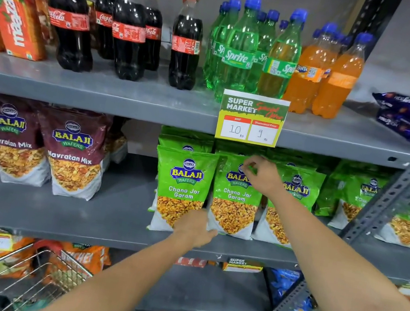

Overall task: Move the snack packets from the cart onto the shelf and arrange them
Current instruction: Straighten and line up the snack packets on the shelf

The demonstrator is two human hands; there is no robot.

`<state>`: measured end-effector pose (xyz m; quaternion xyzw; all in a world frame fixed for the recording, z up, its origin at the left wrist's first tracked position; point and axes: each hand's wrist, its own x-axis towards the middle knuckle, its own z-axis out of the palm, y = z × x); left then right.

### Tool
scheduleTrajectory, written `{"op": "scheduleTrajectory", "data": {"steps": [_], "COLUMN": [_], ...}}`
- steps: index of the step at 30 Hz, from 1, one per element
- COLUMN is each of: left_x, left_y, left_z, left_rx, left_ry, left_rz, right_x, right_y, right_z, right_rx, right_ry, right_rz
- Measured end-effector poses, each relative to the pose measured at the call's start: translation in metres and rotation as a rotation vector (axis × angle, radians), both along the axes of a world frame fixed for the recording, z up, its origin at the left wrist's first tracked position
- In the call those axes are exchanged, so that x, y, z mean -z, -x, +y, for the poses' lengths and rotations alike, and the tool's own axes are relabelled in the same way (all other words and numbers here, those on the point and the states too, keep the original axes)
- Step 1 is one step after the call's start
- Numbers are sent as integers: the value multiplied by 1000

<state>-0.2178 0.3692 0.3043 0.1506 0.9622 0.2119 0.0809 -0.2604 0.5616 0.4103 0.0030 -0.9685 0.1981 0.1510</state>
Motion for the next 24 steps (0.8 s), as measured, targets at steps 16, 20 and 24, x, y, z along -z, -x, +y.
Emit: {"op": "scheduleTrajectory", "data": {"steps": [16, 20, 24], "left_x": [31, 31, 29], "left_y": [7, 7, 7], "left_z": [42, 43, 45], "left_rx": [-236, -245, -245], "left_ry": [-440, -437, -359], "left_rz": [-277, -276, -185], "right_x": [-25, -29, -24], "right_y": [50, 47, 45], "right_z": [-4, 0, 1], "right_rx": [-181, -224, -205], "right_ry": [23, 68, 76], "right_rz": [-366, -328, -246]}}
